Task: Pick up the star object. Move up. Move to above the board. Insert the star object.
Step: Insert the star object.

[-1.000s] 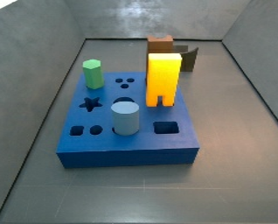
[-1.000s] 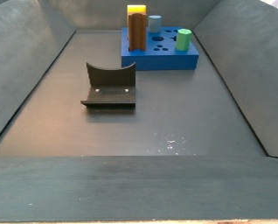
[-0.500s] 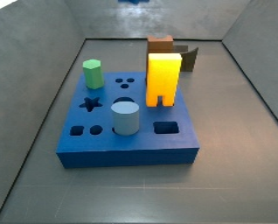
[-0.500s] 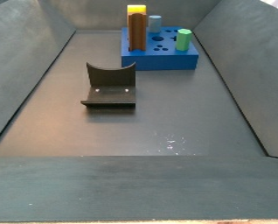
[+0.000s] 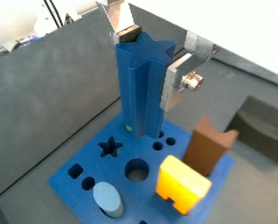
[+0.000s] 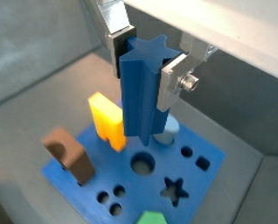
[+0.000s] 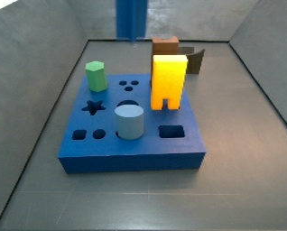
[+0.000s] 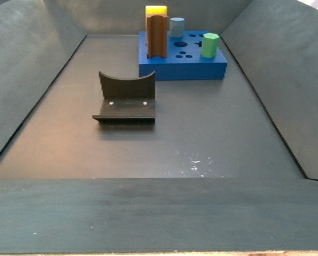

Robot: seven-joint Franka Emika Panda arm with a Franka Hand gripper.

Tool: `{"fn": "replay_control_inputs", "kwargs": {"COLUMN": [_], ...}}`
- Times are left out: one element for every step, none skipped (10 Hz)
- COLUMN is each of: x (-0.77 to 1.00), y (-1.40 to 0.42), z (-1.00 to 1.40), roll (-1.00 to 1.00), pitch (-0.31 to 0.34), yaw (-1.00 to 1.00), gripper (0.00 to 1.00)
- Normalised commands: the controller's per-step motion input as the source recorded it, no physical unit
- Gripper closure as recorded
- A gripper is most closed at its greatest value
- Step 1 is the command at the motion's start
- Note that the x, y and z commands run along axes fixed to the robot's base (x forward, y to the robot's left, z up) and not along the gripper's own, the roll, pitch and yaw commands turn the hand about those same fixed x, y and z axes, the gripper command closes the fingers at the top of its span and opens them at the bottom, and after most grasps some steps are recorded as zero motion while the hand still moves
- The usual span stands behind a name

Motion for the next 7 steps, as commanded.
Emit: {"fn": "replay_control_inputs", "kwargs": {"x": [-0.39,-0.49,-0.53,-0.50,-0.36,-0.28,-0.28], "y": [0.00,-0.01,0.00,-0.03,-0.06,-0.07,-0.03], "z": [-0.97,-0.90,-0.87,-0.81,-0.76,-0.64,-0.51], "roll": [-0.04,-0.05,-0.06,-0.09,-0.09,-0.04,-0.03], "pitch": [-0.106,-0.150,-0.151,-0.164,-0.179,-0.174,-0.106], "yaw": [-0.05,-0.13,-0.14,-0.12,-0.13,-0.28,-0.38], "gripper": [1.00,1.00,1.00,1.00,1.00,1.00,1.00]}}
